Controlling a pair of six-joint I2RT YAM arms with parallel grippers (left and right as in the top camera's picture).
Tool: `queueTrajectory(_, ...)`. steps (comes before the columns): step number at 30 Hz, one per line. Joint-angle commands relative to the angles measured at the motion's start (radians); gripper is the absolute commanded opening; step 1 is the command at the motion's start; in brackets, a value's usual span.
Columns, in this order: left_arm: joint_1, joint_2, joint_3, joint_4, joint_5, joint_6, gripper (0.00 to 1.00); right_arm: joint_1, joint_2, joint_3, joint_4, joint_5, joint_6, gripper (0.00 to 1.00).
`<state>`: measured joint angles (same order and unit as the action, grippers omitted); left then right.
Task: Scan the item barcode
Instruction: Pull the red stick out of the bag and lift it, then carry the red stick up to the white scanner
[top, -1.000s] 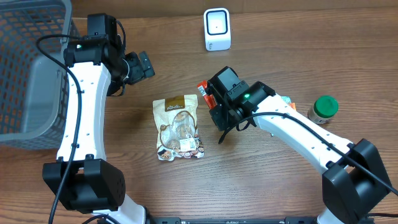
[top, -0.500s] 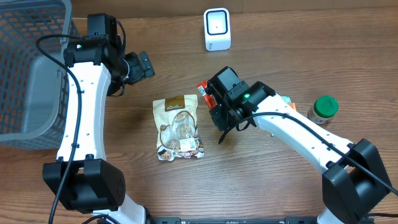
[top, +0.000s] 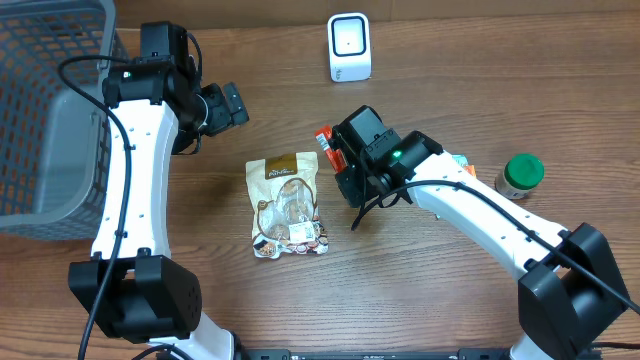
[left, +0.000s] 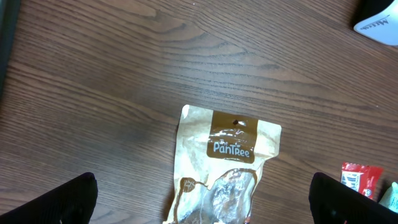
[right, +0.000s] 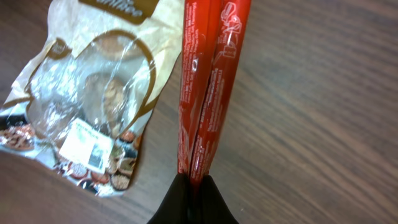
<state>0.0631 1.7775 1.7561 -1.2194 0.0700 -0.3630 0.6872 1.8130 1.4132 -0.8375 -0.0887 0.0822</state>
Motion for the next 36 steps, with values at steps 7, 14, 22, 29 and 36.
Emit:
queueTrajectory(7,-0.006,-0.021,0.013,0.0,-0.003,0.012,1.0,-0.002,-0.003,0.002,0.075,0.171,-0.004,0.04)
queueTrajectory(14,-0.006,-0.021,0.013,0.0,-0.003,0.012,1.0,-0.002,-0.003,0.002,0.191,0.341,-0.019,0.04)
queueTrajectory(22,-0.006,-0.021,0.013,0.0,-0.003,0.012,0.99,-0.002,-0.003,0.002,0.459,0.663,-0.285,0.04)
queueTrajectory(29,-0.006,-0.021,0.013,0.0,-0.003,0.012,1.0,-0.002,-0.003,0.002,0.76,0.694,-0.578,0.04)
queueTrajectory(36,-0.006,-0.021,0.013,0.0,-0.003,0.012,1.0,-0.014,0.008,0.002,1.033,0.71,-0.91,0.04)
